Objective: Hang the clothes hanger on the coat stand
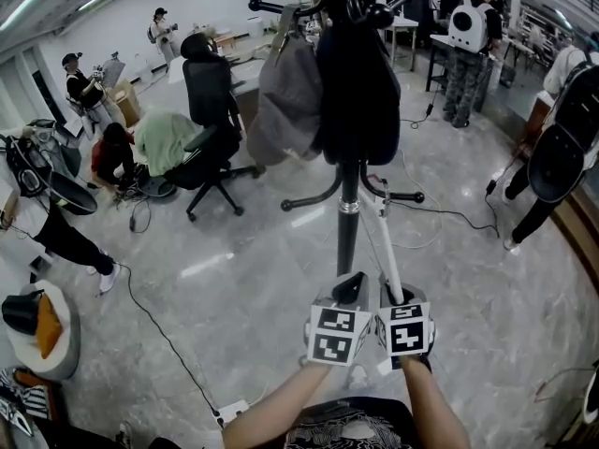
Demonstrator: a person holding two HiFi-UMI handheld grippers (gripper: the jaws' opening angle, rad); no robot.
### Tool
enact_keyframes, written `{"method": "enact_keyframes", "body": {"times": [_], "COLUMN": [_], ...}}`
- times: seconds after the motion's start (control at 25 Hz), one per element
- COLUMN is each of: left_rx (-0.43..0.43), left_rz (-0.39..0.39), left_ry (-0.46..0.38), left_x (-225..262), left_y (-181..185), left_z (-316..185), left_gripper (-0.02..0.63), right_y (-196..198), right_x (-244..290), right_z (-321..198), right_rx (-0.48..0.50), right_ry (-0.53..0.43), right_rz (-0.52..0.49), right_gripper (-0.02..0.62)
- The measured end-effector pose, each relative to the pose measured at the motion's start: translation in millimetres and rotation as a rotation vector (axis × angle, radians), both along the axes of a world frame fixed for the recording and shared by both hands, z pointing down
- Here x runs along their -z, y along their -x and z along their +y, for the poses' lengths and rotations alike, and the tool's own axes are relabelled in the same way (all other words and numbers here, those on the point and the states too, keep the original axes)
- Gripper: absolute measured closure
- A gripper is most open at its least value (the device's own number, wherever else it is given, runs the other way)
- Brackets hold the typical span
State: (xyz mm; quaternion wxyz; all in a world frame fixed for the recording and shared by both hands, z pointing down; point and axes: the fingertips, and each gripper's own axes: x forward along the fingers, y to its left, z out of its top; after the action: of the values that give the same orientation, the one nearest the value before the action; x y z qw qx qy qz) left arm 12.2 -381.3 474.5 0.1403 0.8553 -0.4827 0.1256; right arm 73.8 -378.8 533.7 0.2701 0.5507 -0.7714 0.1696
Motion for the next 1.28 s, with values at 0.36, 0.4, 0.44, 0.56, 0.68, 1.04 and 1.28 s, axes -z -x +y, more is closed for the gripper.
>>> {"method": "enact_keyframes", "body": {"times": [0.36,0.4,0.44,0.56,0.68,1.04,1.28], "left_rx": [0.01,0.009,0.009,0.011,0.014,0.01,0.012], "left_rz": [-0.014,-0.015,-0.015,-0.019,-0.025,-0.033,-0.035], "left_ry": [0.026,0.029,0.031,0.029,0.027,0.037,0.049], "left_x": [-8.1,-8.6,-9.2,-11.9,-15.4,-19.8,-24.4], "left_y": [-0.9,-0.8,-0.5,1.3,2.7,4.8,7.5], "left_z": [-2.0,-1.9,-1.8,-3.4,-7.8,-9.7,-12.2], "left_gripper": [0.601,0.601,0.601,0.601,0.601,0.601,0.601], "right_y": [-3.2,-3.4,-3.2,-1.8,-1.0,2.9,5.4], "right_x": [-11.6,-12.5,-13.5,-18.1,-22.2,-31.5,-34.4], "right_z": [-4.7,-4.8,-5.2,-7.1,-10.9,-10.4,-13.0], "right_rx": [-0.004,-0.004,-0.005,-0.005,-0.003,-0.011,-0.01], "right_ry": [0.031,0.034,0.036,0.044,0.051,0.082,0.082], "right_rz": [-0.006,-0.007,-0.008,-0.012,-0.013,-0.022,-0.022], "right_gripper": [0.557,0.557,0.557,0.557,0.557,0.555,0.552]}}
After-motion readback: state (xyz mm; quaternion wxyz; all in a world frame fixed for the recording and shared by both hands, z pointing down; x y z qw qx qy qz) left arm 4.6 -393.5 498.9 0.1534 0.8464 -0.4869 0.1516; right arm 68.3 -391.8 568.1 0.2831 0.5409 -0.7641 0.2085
